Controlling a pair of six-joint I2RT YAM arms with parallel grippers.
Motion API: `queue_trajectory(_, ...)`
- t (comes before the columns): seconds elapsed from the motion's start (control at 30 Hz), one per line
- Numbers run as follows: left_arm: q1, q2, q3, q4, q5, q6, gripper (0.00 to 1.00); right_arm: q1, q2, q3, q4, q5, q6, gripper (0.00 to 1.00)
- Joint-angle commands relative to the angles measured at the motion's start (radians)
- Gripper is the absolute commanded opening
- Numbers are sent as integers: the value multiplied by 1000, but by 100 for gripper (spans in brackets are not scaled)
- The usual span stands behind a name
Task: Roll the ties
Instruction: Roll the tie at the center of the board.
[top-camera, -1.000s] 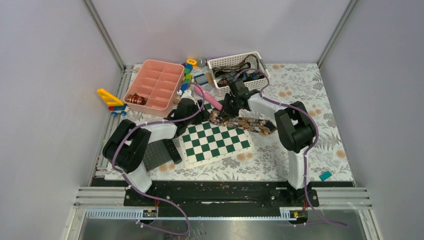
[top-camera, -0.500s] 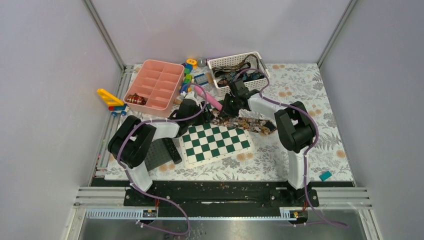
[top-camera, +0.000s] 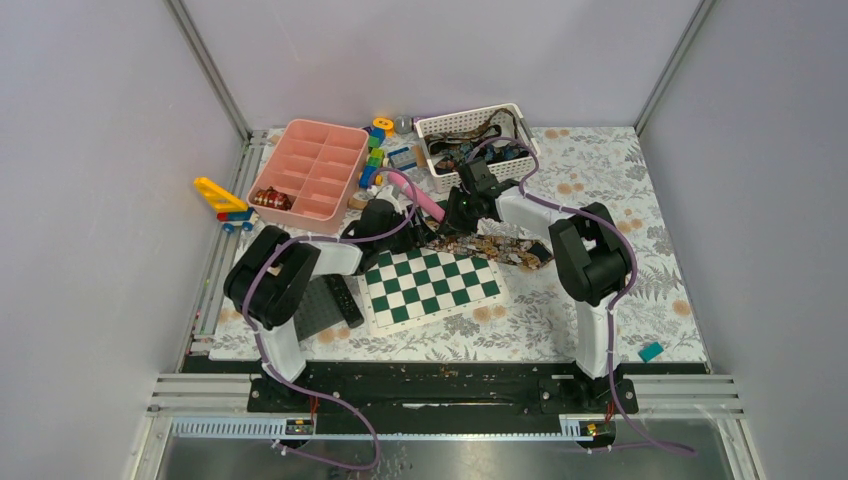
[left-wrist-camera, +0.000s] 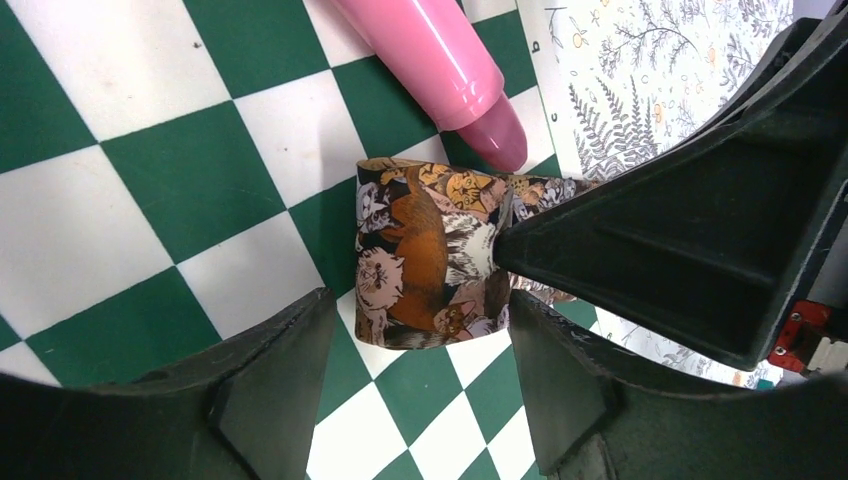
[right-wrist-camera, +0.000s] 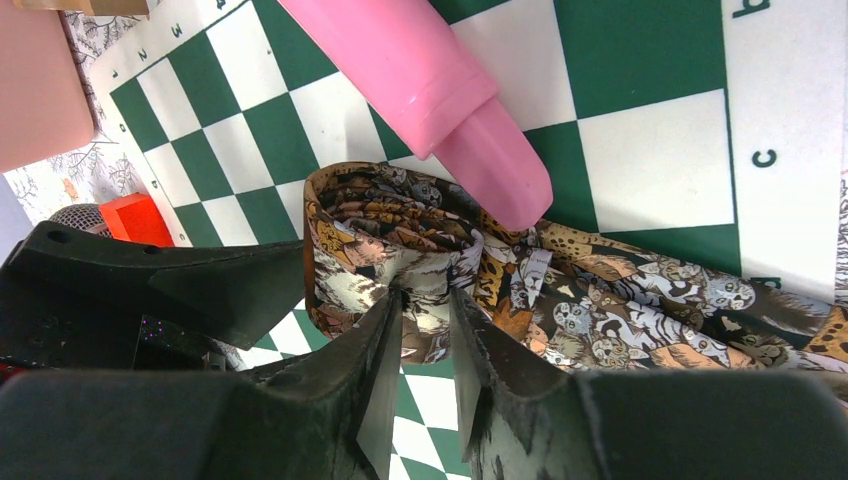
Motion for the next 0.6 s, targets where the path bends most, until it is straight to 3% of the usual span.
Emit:
queue_trajectory(0.0, 4, 13, 31, 83, 40, -25, 64, 8, -6, 0, -25, 29, -9, 31)
queue_trajectory(0.37, 3, 35, 21, 131, 80, -48, 52, 7, -11, -9, -25, 35, -9, 31)
queue_trajectory(0.57, 3, 36, 21, 136, 84, -48, 51, 8, -15, -5, -25, 29, -10, 31)
